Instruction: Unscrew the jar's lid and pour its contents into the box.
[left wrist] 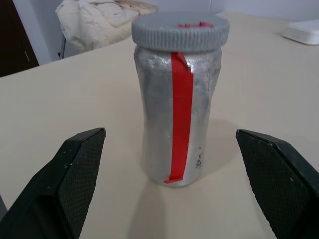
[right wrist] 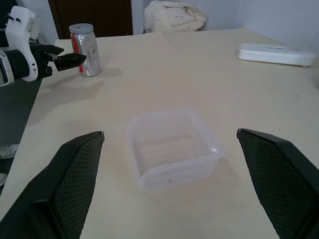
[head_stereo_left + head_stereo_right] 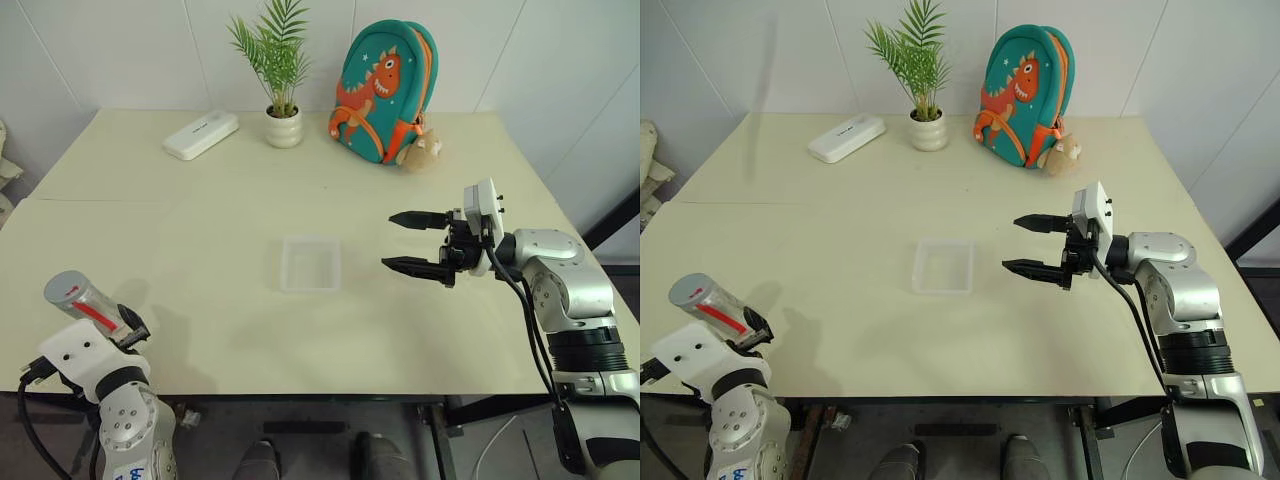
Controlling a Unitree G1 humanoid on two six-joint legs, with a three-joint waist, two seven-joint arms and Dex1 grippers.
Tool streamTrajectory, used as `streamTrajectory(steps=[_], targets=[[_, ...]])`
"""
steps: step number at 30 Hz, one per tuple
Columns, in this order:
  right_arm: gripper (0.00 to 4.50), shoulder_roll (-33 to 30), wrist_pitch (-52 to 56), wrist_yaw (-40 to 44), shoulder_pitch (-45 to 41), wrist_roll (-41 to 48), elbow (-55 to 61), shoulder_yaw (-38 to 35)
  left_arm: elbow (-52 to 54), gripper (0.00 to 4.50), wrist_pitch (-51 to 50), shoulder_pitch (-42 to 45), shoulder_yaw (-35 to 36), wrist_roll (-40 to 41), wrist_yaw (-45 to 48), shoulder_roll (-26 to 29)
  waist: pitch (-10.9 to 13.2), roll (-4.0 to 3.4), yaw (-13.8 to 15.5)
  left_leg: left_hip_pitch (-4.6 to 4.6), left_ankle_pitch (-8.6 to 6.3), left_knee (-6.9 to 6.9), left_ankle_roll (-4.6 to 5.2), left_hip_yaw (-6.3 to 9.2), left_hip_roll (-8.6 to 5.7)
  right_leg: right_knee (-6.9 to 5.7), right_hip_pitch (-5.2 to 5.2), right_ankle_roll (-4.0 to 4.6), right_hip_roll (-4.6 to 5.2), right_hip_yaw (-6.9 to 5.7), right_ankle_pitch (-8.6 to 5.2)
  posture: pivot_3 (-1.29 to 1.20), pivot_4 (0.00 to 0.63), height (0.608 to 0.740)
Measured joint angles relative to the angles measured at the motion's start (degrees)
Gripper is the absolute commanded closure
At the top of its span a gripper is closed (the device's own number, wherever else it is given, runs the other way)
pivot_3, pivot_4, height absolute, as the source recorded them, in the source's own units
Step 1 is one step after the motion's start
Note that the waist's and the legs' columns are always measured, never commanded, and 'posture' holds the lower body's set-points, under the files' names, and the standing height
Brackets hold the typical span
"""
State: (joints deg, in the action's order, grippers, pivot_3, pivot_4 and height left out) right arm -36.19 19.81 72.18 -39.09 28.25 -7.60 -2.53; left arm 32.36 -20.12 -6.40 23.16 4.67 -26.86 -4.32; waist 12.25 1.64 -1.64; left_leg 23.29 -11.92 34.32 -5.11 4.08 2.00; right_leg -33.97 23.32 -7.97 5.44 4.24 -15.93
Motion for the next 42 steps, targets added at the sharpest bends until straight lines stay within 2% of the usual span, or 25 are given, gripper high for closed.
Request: streamTrajectory(steps=[15, 20, 23, 42], targets=[[0.00, 0.6, 0.1, -0.8, 0.0, -1.0, 0.0, 0.0, 0.2, 0.03, -2.7, 5.1, 5.2, -0.2, 0.9, 3.6, 0.0, 0.00, 0.0, -0.01, -0.01, 0.02, 0.01, -0.04, 0.00, -0.01, -0.01, -0.07, -0.01, 0.04, 0.04, 0.00, 0.150, 0.740], [0.00, 1.3, -0.1, -1.6, -0.1, -1.6, 0.0, 0.0, -1.6, 0.03, -3.0, 6.3, 8.4, 0.3, 3.0, 7.6, 0.0, 0.00, -0.1, -0.01, -0.01, 0.02, 0.01, -0.05, 0.00, -0.01, -0.01, -0.09, -0.01, 0.05, 0.05, 0.00, 0.150, 0.740], [0.00, 1.4, -0.3, -1.7, -0.2, -1.8, 0.0, 0.0, -2.6, 0.03, -3.0, 6.9, 9.7, 0.7, 3.3, 7.9, 0.0, 0.00, 0.0, -0.01, -0.01, 0.02, 0.01, -0.05, 0.00, -0.01, -0.01, -0.09, -0.01, 0.05, 0.05, 0.00, 0.150, 0.740], [0.00, 1.7, -0.9, -3.0, -0.3, -2.5, 0.0, 0.0, -8.7, 0.03, -3.3, 10.5, 10.0, 0.7, 4.5, 9.9, 0.0, 0.00, -0.1, -0.01, 0.00, 0.00, 0.01, -0.05, 0.00, -0.02, -0.01, -0.18, -0.02, 0.06, 0.10, 0.00, 0.150, 0.740]])
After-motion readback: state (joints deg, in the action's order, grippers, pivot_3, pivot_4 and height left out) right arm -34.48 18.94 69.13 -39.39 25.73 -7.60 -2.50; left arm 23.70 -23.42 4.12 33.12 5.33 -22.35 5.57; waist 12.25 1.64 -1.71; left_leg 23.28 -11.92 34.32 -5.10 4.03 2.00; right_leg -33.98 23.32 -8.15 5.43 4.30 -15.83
